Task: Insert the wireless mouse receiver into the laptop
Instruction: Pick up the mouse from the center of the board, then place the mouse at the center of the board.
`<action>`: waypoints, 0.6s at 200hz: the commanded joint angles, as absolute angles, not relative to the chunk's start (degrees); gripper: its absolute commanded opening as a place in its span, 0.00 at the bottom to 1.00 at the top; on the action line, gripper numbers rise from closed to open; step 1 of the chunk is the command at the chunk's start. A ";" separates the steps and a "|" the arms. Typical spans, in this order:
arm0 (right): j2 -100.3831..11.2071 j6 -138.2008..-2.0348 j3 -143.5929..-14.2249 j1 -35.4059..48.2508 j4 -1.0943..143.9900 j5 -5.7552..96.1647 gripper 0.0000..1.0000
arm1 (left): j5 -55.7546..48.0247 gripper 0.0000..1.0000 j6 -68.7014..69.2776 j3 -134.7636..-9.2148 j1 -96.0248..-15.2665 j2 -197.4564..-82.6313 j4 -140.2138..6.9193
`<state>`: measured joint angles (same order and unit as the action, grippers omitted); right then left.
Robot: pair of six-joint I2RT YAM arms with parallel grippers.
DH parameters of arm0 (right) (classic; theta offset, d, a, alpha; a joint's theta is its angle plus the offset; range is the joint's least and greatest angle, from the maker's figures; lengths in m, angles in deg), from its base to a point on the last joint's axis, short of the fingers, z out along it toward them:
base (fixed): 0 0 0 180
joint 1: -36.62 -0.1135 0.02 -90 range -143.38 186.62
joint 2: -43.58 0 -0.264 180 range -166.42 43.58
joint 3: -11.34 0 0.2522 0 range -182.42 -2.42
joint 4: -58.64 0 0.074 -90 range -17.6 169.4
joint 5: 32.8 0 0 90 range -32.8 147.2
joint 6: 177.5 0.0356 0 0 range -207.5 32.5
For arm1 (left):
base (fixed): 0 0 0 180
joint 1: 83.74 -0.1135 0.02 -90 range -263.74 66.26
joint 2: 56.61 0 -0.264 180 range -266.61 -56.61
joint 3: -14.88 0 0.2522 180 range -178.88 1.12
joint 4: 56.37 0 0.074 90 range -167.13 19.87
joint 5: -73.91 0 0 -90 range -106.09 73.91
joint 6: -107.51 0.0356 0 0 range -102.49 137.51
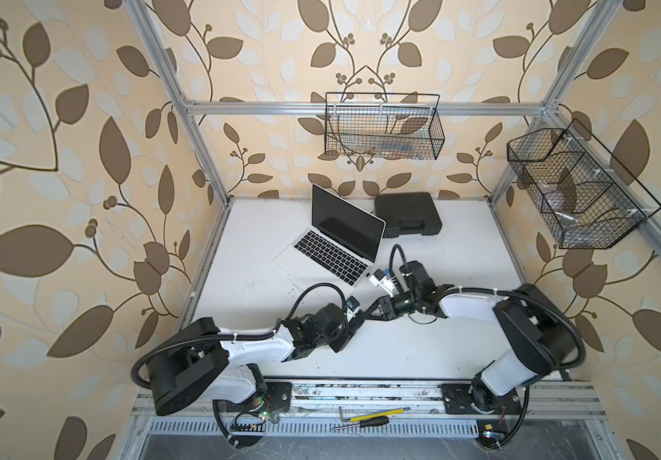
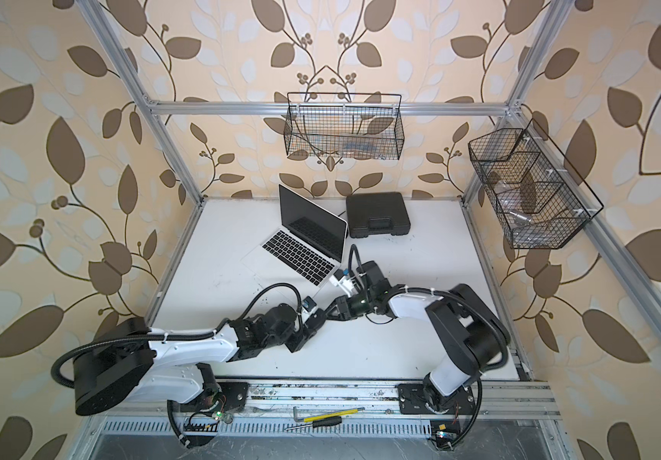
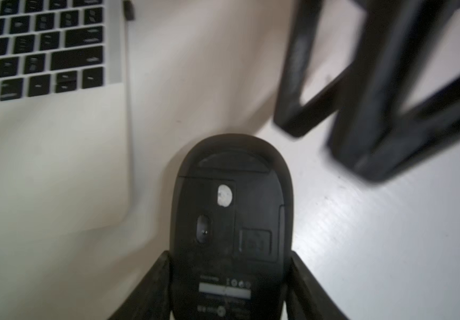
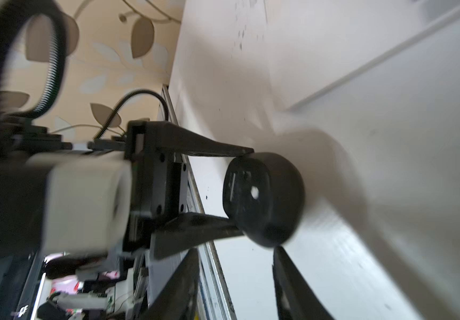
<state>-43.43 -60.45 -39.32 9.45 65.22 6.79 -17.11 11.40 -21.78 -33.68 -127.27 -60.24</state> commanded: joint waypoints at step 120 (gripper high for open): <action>-29.82 -35.42 -38.09 9.66 26.37 5.41 0.92 | 19.41 0.01 -33.23 -29.51 -41.64 -137.02 -4.12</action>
